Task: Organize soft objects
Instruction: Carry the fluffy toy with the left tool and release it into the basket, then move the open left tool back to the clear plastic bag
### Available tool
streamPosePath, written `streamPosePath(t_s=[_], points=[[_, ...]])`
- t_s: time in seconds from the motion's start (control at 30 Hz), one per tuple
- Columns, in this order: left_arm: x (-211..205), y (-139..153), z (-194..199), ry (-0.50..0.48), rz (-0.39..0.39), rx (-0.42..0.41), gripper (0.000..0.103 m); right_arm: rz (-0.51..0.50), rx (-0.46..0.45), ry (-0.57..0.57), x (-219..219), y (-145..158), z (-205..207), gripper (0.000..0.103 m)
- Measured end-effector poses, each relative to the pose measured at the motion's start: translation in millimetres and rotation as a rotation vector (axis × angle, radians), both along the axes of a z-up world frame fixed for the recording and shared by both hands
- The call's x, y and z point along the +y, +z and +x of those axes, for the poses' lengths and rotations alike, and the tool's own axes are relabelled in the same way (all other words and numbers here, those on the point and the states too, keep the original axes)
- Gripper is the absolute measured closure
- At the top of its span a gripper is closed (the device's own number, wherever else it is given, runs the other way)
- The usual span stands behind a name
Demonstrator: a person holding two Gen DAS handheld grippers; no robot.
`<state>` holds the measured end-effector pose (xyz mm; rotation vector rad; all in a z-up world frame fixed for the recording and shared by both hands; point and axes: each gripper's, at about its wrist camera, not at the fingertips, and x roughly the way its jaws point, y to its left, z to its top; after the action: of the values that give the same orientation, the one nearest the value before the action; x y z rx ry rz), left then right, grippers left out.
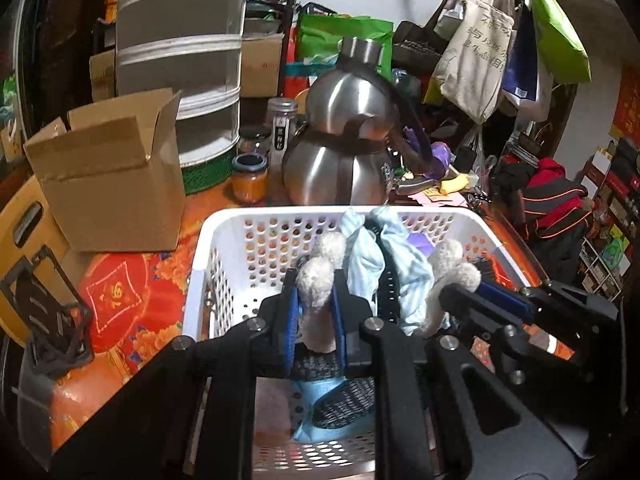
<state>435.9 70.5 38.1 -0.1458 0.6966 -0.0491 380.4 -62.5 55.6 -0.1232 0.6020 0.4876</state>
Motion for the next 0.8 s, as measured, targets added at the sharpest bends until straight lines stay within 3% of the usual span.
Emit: streamPosePath(t_s=[0.03, 0.1, 0.13, 0.17, 0.2, 0.23, 0.33, 0.43, 0.6, 0.8], points=[[3, -2, 1, 0.001, -0.001, 0.009, 0.087, -0.006, 0.003, 0.005, 2, 0, 0, 0.092], [6, -5, 1, 0.006, -0.006, 0.018, 0.076, -0.02, 0.028, 0.011, 7, -1, 3, 0.089], [7, -3, -2, 0.012, -0.002, 0.006, 0.056, -0.029, 0.035, 0.006, 8, -1, 3, 0.078], [6, 0, -5, 0.025, 0.023, -0.006, 0.041, -0.038, 0.038, -0.009, 7, 0, 2, 0.067], [6, 3, -9, 0.039, 0.047, -0.019, 0.023, -0.039, 0.032, -0.032, 5, 3, 1, 0.04], [5, 7, -13, 0.053, 0.069, -0.035, 0.018, -0.037, 0.011, -0.056, 0, 6, -2, 0.022], [11, 22, -28, 0.049, 0.048, -0.097, 0.017, -0.01, -0.026, -0.096, -16, 17, -13, 0.018], [17, 31, -44, 0.033, 0.018, -0.089, 0.017, 0.039, 0.007, -0.138, -37, 22, -22, 0.018], [15, 32, -94, 0.003, 0.043, -0.075, 0.017, 0.127, 0.061, -0.174, -78, 20, -66, 0.018], [24, -20, -156, -0.034, -0.009, 0.085, 0.016, 0.161, 0.225, -0.196, -116, -30, -131, 0.018]])
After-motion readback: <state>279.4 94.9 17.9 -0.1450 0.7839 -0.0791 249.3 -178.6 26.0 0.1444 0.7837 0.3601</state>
